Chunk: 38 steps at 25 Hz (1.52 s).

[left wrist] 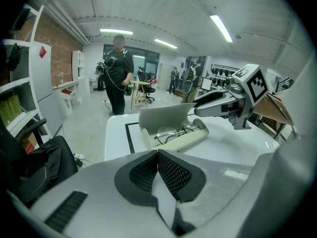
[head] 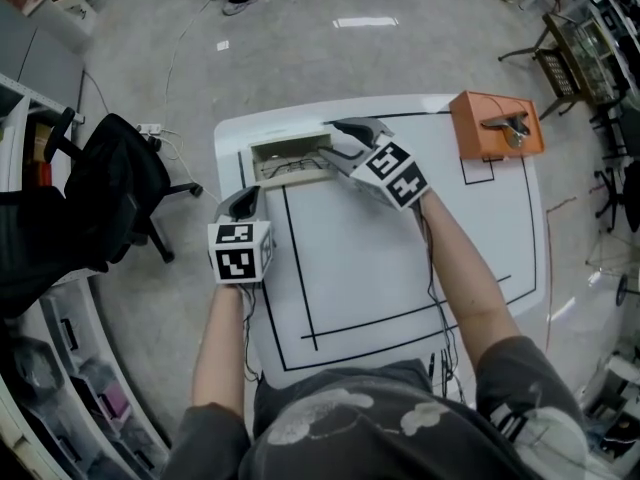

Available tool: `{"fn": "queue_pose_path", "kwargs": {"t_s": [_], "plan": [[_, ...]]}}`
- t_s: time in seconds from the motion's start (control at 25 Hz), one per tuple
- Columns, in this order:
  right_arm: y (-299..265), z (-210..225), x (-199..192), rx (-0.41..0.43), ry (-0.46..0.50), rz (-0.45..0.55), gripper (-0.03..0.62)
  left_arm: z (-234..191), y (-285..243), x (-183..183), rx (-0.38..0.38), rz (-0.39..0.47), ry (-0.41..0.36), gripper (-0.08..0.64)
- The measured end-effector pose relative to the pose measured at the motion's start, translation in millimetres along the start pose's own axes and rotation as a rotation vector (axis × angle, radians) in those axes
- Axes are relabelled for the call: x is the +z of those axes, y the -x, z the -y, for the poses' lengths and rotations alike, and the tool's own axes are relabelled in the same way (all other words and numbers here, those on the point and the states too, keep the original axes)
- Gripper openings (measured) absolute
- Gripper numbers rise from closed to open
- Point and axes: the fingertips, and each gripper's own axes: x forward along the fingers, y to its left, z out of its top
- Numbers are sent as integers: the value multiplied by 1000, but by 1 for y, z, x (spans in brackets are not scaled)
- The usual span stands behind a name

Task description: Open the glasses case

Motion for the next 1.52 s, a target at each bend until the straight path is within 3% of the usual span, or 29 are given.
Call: {"fn": "queue_pose_path", "kwargs": {"t_s": [0.36, 0.84, 1.04, 1.4, 1.52], "plan": [[21, 9, 4, -116, -86, 14, 209, -2, -2, 3, -20, 31, -8, 5], [73, -39, 33, -336, -153, 55, 107, -3, 58, 22, -180, 101, -84, 5], [100, -71, 39, -459, -240, 102, 2, -2, 90, 15, -260, 119, -132, 5], [144, -156, 38, -639, -338, 176, 0, 21, 136, -4, -412, 138, -194, 4], [150, -186, 31, -632, -357, 166, 0, 31, 150, -10, -447, 139, -207, 4]]}}
